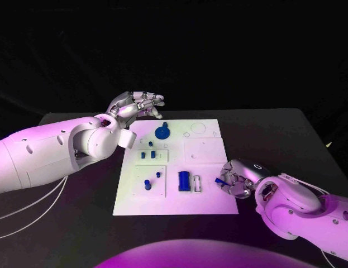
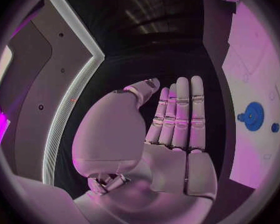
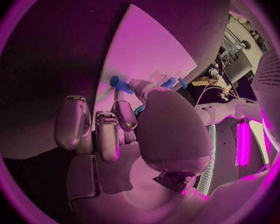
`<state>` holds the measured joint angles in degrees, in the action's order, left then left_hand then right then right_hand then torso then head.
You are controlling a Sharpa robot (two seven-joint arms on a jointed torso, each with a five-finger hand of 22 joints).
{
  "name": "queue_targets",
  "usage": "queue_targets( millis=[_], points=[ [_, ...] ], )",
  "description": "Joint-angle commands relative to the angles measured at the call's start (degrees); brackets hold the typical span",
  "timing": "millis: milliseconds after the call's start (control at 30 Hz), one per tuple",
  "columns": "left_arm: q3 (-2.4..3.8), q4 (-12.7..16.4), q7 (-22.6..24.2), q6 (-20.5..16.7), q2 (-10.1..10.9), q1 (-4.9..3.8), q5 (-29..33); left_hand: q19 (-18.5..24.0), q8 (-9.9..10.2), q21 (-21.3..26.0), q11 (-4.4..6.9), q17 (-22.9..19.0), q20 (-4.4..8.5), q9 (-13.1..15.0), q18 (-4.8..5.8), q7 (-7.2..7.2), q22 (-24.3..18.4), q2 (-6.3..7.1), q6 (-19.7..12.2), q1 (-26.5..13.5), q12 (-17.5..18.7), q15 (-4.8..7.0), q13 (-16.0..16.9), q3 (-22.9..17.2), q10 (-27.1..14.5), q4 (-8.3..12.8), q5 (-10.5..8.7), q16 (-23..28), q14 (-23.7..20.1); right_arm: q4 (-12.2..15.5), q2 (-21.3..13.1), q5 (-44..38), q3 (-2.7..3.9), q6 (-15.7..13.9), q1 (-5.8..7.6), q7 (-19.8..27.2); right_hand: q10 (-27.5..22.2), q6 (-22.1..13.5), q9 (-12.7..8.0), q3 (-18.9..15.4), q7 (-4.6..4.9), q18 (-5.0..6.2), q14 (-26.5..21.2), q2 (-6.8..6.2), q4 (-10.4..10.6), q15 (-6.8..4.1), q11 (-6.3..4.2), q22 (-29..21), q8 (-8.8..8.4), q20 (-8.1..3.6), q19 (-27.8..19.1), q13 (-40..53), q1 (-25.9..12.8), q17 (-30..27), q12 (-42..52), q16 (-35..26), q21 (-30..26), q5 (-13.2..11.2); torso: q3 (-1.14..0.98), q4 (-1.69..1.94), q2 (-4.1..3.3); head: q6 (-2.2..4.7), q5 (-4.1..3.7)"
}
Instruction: Assemble the parts on the task board
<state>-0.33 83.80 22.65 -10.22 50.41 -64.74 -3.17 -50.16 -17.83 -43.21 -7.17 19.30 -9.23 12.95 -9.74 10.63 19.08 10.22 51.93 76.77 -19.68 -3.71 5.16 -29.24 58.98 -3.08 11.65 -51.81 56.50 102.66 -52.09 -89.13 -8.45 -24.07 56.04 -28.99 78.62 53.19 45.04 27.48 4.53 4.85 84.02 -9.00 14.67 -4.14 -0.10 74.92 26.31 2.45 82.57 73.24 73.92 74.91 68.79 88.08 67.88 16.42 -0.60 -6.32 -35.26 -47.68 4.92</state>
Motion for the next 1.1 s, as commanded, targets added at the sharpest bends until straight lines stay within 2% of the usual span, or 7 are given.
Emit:
queue_targets(
  millis=[33, 233, 433, 567, 633, 700, 1100],
  points=[
    [0.03, 0.1, 0.3, 0.9, -0.1, -0.02, 0.2, 0.1, 0.3, 0.2, -0.25, 0.1, -0.36, 0.1, -0.62, 0.36, -0.1, -0.41, 0.0, -0.1, 0.4, -0.09, 0.1, 0.3, 0.0, 0.0, 0.22, 0.2, -0.3, 0.8, 0.6, 4.9, 0.07, -3.7, 0.23, 1.0, 0.2, 0.1, 0.2, 9.3, -0.35, -0.53, 4.9, 0.08, -9.1, 0.31, -0.07, 7.5, 0.12, -0.08, 0.3, 0.1, -0.6, 9.7, 0.2, 0.1, 0.1, 0.3, -0.04, 0.04, -0.03, -0.08, 0.04],
    [0.03, 0.1, 0.2, 1.1, -0.2, -0.02, 0.2, 0.1, 0.3, 0.2, -0.24, 0.1, -0.36, 0.1, -0.64, 0.35, -0.1, -0.46, 0.0, -0.1, 0.4, -0.08, 0.1, 0.3, 0.0, 0.1, 0.24, 0.2, -0.3, 0.9, 2.5, 11.4, 0.13, -5.2, 0.55, 2.5, 0.1, 0.0, 0.2, 9.5, -0.35, -0.43, 4.9, 0.23, -9.0, 0.3, -0.07, 7.3, 0.11, -0.1, 0.1, 0.0, -1.1, 9.5, 0.1, 0.0, -0.4, 0.4, -0.01, -0.01, -0.03, -0.09, 0.04],
    [0.03, 0.2, 0.2, 1.2, -0.3, -0.02, 0.2, 0.1, 0.3, 0.2, -0.24, 0.1, -0.36, 0.1, -0.64, 0.35, -0.1, -0.46, 0.0, -0.1, 0.4, -0.08, 0.1, 0.3, 0.0, 0.1, 0.24, 0.2, -0.3, 0.1, 4.9, 16.7, 0.17, -4.8, 0.74, 3.0, 0.1, 0.0, 0.2, 9.5, -0.34, -0.4, 4.9, 0.32, -8.9, 0.31, -0.04, 7.3, 0.09, -0.1, 0.1, 0.0, -1.7, 9.5, 0.1, 0.1, -0.6, 0.5, -0.02, 0.02, -0.09, -0.14, -0.01],
    [0.03, 0.2, 0.2, 1.2, -0.3, -0.02, 0.2, 0.1, 0.3, 0.2, -0.24, 0.1, -0.36, 0.1, -0.64, 0.35, -0.1, -0.46, 0.0, -0.1, 0.4, -0.08, 0.1, 0.3, 0.0, 0.1, 0.24, 0.2, -0.3, -0.7, 6.1, 18.3, 0.17, -3.7, 0.77, 2.9, 0.0, -0.1, 0.3, 9.4, -0.36, -0.36, 4.9, 0.33, -8.8, 0.32, -0.04, 7.2, 0.08, -0.09, 0.0, -0.1, -2.6, 9.4, 0.0, 0.0, -0.9, 0.5, -0.07, 0.0, -0.06, -0.21, -0.02],
    [0.03, 0.2, 0.2, 1.2, -0.3, -0.02, 0.2, 0.1, 0.3, 0.2, -0.24, 0.1, -0.36, 0.1, -0.64, 0.35, -0.1, -0.46, 0.0, -0.1, 0.4, -0.08, 0.1, 0.3, 0.0, 0.1, 0.24, 0.2, -0.3, -1.2, 6.6, 18.7, 0.17, -3.1, 0.75, 2.8, 0.1, 0.1, 0.3, 8.6, -0.47, -0.36, 4.8, 0.37, -8.5, 0.27, -0.11, 7.2, 0.1, -0.12, 0.0, 0.2, -4.1, 9.4, 0.2, 0.0, -1.0, 2.4, -0.07, 0.02, -0.05, -0.22, -0.02],
    [0.03, 0.2, 0.2, 1.1, -0.3, -0.03, 0.2, 0.1, 0.3, 0.2, -0.24, 0.1, -0.36, 0.1, -0.64, 0.35, -0.1, -0.46, 0.0, -0.1, 0.4, -0.08, 0.1, 0.3, 0.0, 0.1, 0.24, 0.2, -0.3, -1.7, 7.1, 19.2, 0.17, -2.4, 0.73, 2.7, 0.2, 0.2, 0.3, 8.3, -0.49, -0.37, 4.8, 0.47, -8.3, 0.26, -0.12, 7.3, 0.1, -0.13, 0.0, 0.3, -4.6, 9.4, 0.3, 0.0, -0.9, 2.5, -0.06, 0.05, -0.06, -0.26, -0.05],
    [0.03, 0.3, 0.2, 1.1, -0.3, -0.03, 0.2, 0.1, 0.3, 0.2, -0.25, 0.2, -0.36, 0.1, -0.65, 0.37, -0.1, -0.49, 0.0, 0.0, 0.4, -0.08, 0.1, 0.3, 0.0, 0.1, 0.23, 0.2, -0.3, -3.4, 8.4, 19.3, 0.17, -1.4, 0.67, 1.7, 1.2, 1.4, -0.2, 5.6, -0.82, -0.45, 4.9, 0.85, -5.9, 0.06, -0.38, 7.5, -0.1, -0.3, 0.3, 1.8, -8.8, 9.5, 2.1, 0.0, -0.7, 0.8, -0.09, -0.03, -0.03, -0.45, 0.01]
  ],
)
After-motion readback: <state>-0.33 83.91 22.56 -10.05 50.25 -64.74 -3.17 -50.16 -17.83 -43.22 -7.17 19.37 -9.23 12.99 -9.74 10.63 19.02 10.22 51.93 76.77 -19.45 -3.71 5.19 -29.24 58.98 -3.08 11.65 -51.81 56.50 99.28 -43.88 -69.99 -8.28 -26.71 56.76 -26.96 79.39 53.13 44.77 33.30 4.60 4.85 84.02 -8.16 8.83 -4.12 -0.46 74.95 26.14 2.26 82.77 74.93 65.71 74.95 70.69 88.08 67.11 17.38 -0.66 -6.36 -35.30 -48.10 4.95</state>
